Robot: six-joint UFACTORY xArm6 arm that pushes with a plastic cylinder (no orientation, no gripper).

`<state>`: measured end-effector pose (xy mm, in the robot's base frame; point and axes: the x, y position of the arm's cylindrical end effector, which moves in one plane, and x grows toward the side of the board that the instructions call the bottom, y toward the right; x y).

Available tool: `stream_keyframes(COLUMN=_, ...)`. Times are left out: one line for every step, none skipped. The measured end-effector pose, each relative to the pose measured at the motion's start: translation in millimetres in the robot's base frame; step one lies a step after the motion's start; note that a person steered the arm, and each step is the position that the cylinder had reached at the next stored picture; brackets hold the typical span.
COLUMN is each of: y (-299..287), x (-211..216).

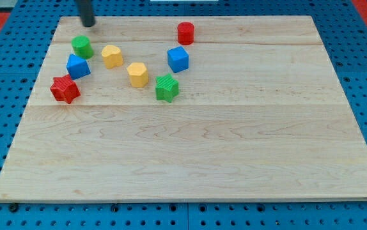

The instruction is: Move the blue triangle into the yellow hexagon

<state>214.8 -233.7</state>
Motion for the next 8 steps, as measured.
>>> stream_keyframes(y=-13.8, x=-3.1)
stream_keyframes(y=-17.9, x=37.5)
stream_keyframes(y=-17.8, x=82.0)
stream_keyframes(y=-20.0, x=128.9)
stream_keyframes(y=-14.1, x=151.7)
stream_keyframes(y=-7.5, x=142.0)
stream_keyframes(y=18.8, x=142.7)
stream_keyframes(y=97.9, x=170.9)
